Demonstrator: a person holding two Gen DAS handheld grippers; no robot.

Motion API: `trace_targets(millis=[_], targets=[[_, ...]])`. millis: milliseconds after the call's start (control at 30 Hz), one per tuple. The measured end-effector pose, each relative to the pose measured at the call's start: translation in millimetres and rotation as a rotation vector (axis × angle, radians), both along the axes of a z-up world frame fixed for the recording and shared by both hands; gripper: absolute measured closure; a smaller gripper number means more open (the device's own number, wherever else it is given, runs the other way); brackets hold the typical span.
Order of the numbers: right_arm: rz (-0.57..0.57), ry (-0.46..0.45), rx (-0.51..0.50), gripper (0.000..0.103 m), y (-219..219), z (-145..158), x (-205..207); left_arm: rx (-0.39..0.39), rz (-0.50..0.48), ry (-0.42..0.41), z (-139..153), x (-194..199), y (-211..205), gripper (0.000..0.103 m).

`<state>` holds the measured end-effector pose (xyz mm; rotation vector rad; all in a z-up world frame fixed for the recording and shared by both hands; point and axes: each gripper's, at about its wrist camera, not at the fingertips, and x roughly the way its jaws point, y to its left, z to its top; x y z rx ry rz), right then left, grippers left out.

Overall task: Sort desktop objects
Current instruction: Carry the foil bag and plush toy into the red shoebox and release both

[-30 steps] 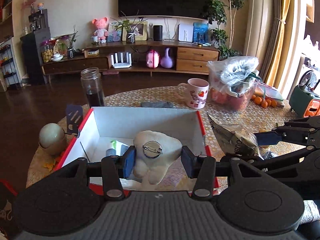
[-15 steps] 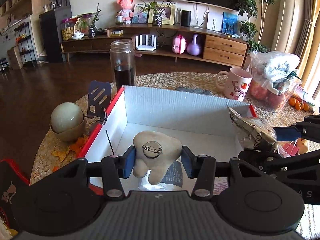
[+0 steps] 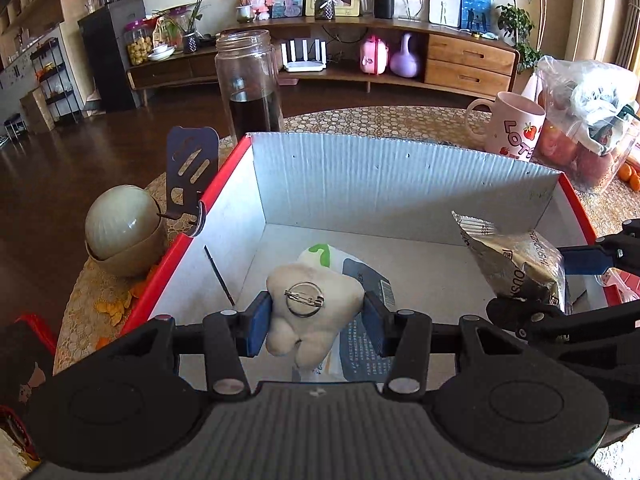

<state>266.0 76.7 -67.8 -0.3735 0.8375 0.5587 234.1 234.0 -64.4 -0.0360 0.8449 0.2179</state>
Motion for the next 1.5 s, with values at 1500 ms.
trace_targets(millis=[1500], targets=[[0.078, -0.096, -0.007, 0.026, -42, 30, -37, 0.013, -0.031, 0.009, 9, -14, -20, 0.029]])
